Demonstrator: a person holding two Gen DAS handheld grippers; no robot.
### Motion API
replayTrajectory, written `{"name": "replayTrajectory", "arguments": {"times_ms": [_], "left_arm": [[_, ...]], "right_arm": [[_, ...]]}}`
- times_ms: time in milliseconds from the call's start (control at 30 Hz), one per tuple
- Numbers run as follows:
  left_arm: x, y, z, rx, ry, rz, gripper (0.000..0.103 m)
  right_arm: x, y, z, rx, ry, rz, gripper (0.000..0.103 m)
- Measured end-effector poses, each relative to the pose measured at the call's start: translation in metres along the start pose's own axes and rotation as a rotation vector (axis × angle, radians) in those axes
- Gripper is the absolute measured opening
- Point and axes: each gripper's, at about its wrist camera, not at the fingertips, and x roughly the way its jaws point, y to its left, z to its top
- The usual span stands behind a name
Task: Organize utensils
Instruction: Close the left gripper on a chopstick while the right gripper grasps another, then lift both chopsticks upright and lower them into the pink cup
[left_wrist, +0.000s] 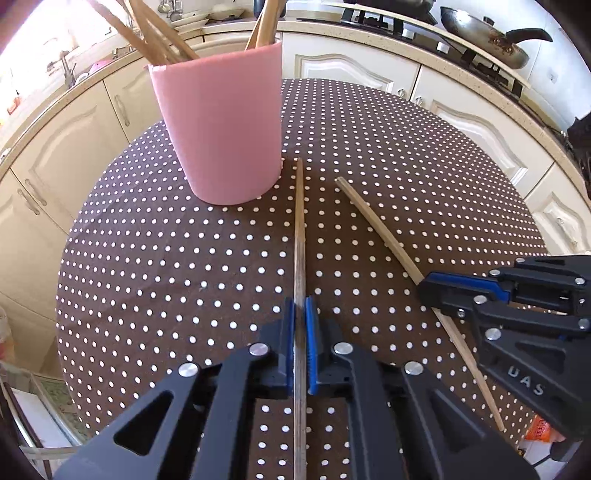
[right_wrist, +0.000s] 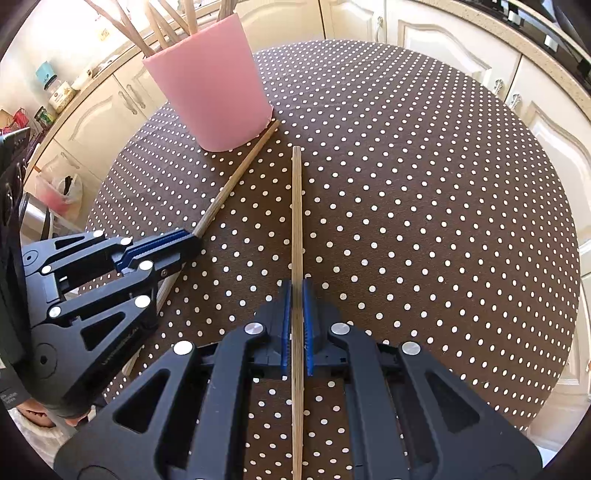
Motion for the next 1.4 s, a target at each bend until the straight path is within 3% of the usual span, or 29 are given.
{"name": "replayTrajectory", "arguments": {"times_ms": [367, 467, 667, 967, 1400], "left_arm": [[-0.042, 0.003, -0.033, 0.038, -0.113, -0.099, 0.006], [-0.063, 0.002, -0.042, 0.052, -0.159, -0.167, 0.006], [-0.106, 0.006, -0.060, 0.063, -0.279, -0.210, 0.006], [-0.164, 0.012, -0.063, 0.045, -0.514, -0.214, 0.006], [-0.217, 0.046, -0.044, -0.005, -0.728, -0.179, 0.006]], "right_arm": [[-0.039, 0.006, -0.018, 0.037, -0.121, 0.048, 0.007], [-0.057, 0.008, -0.022, 0.041, -0.187, 0.070, 0.007], [-0.094, 0.016, -0.035, 0.025, -0.320, 0.110, 0.007], [-0.144, 0.045, -0.032, -0.014, -0.483, 0.169, 0.007], [-0.175, 0.079, -0.008, -0.066, -0.661, 0.230, 0.007]]}}
